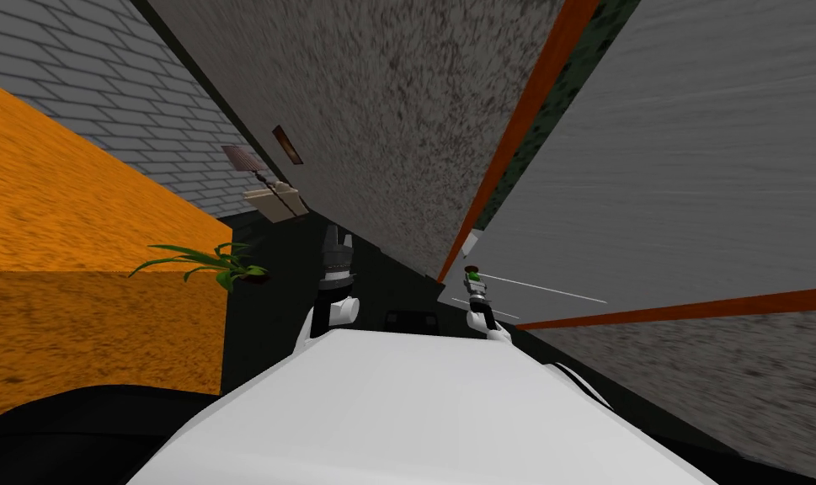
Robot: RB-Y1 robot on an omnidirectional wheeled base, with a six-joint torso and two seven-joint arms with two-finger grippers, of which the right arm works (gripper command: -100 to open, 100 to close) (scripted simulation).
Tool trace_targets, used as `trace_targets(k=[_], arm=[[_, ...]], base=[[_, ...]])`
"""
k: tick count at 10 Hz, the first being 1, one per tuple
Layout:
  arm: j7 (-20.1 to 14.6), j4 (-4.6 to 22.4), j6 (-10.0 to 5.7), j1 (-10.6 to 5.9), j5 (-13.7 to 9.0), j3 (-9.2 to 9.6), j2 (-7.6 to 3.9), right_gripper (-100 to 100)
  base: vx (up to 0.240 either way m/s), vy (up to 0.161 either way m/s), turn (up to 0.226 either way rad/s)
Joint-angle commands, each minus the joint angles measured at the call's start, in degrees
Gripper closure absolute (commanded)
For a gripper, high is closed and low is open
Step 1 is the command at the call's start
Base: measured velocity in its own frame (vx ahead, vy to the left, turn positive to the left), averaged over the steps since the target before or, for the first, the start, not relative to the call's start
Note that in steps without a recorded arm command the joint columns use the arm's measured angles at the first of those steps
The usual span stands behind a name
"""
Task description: Pull the door open
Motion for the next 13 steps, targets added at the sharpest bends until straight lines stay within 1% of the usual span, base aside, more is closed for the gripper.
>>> trace_targets(k=[1,4,5,6,13], arm=[[-0.01,-0.02,0.10,0.09,0.09,0.25,0.32,100],[-0.01,-0.02,0.10,0.09,0.09,0.25,0.32,100],[-1.64,-0.13,-0.38,0.79,0.59,1.46,-0.87,100],[-2.08,-0.20,-0.55,0.94,0.73,1.81,-1.17,100],[-9.41,-1.44,-3.40,3.45,3.17,7.59,-6.00,100]], base=[[-0.037,-0.003,0.024],[-0.013,0.002,-0.001],[-0.150,-0.051,0.124],[-0.203,-0.050,0.142],[-0.208,-0.043,0.116]])
